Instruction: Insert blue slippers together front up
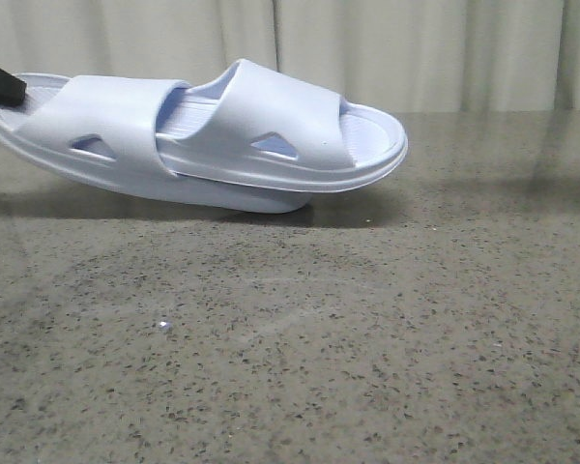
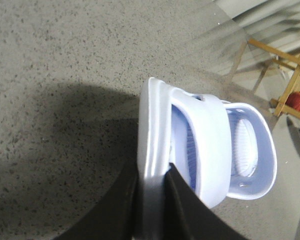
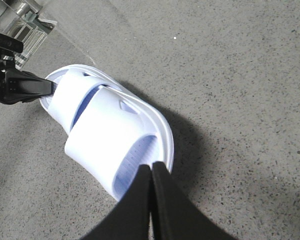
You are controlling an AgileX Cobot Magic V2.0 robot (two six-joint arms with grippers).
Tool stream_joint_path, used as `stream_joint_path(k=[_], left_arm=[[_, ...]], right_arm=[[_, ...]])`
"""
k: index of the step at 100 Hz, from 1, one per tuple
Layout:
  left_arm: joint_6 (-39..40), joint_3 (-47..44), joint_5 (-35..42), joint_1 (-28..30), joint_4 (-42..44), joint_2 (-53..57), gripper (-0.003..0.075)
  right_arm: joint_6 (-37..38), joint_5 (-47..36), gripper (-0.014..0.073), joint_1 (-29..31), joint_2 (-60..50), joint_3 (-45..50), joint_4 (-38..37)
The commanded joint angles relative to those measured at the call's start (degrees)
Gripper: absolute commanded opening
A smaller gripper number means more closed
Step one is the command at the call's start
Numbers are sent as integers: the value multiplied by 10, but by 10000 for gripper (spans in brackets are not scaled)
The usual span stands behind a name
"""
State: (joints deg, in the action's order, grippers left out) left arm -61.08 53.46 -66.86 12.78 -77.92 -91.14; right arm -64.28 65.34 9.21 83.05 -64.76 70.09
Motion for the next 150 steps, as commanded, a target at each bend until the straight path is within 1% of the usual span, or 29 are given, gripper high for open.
stream_joint_path(k=[1, 6, 21, 26, 32, 42, 50, 55, 62, 69, 74, 81, 90, 98, 106, 113, 121, 130, 137, 144, 150], left_arm=[[-34, 15, -25, 0, -38, 20, 101], [-41, 15, -22, 0, -37, 20, 167], [-56, 15, -20, 0, -36, 20, 420], [-66, 15, -20, 0, -36, 20, 479], [-76, 17, -25, 0, -36, 20, 508], [-107, 36, -50, 3, -34, 25, 508], [-109, 59, -58, 10, -27, 38, 508], [-109, 76, -58, 16, -20, 49, 498], [-109, 99, -50, 22, -6, 67, 464], [-109, 119, -30, 27, 17, 86, 415], [-107, 124, -3, 28, 31, 102, 359], [-107, 124, 23, 28, 42, 125, 236], [-107, 124, 41, 23, 45, 151, 12], [-110, 124, 81, 14, 61, 177, 15], [-110, 116, 140, 0, 85, 204, 15], [-110, 94, 213, -20, 90, 233, 15], [-110, 58, 331, -52, 90, 267, 15], [-114, 9, 459, -108, 93, 309, 15], [-127, -25, 533, -154, 95, 339, 15], [-134, -56, 583, -196, 94, 365, 15], [-134, -83, 611, -219, 87, 384, 15]], right_arm=[[-1, 12, -105, 4, -23, -15, 30], [1, 12, -105, 4, -23, -15, 30], [6, 15, -105, 4, -23, -15, 30], [6, 15, -105, 4, -23, -15, 30], [6, 16, -105, 4, -23, -15, 29], [9, 16, -105, 4, -23, -15, 24], [10, 16, -105, 4, -23, -15, 16], [10, 15, -104, 4, -23, -15, 15], [10, 9, -92, 4, -23, -15, 15], [13, 1, -88, 4, -24, -15, 15], [19, -6, -88, 4, -24, -15, 15], [24, -19, -88, 4, -24, -15, 15], [29, -40, -88, 1, -28, -9, 20], [29, -80, -88, 1, -45, 13, 34], [29, -148, -88, 1, -74, 49, 50], [23, -204, -88, 0, -107, 90, 73], [0, -258, -88, -8, -145, 133, 101], [-42, -308, -88, -35, -181, 175, 127], [-81, -353, -88, -66, -204, 200, 146], [-111, -407, -88, -106, -222, 223, 154], [-131, -451, -88, -141, -237, 243, 157]])
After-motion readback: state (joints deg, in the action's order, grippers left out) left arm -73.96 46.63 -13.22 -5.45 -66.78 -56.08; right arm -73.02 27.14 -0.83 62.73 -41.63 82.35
